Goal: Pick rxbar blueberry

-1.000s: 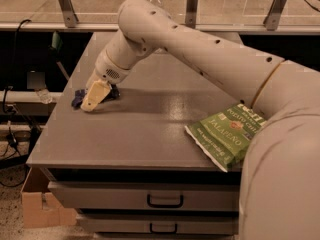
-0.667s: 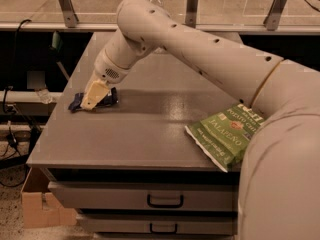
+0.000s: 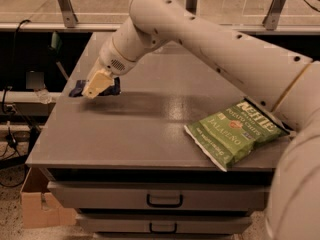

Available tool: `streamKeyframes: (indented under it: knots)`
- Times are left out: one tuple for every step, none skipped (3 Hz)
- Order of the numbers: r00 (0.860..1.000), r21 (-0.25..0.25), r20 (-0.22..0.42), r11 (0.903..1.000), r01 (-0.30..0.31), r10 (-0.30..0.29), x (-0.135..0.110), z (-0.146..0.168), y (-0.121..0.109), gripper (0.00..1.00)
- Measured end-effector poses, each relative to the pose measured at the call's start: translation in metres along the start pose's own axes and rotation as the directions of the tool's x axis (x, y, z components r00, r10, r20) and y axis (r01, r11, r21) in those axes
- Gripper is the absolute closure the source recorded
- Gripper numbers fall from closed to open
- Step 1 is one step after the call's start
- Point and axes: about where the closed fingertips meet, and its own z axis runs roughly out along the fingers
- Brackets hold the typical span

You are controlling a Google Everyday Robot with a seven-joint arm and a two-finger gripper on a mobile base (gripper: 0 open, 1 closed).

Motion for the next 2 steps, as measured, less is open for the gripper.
streamKeyframes:
  knots:
    - [0.987, 0.065, 0.16, 0.9979, 0.007, -0.017, -0.034, -0.054, -0.004, 1.0]
    - [0.93, 0.09, 0.367, 0.996, -0.007, -0.027, -0.054, -0.105, -0.007, 1.0]
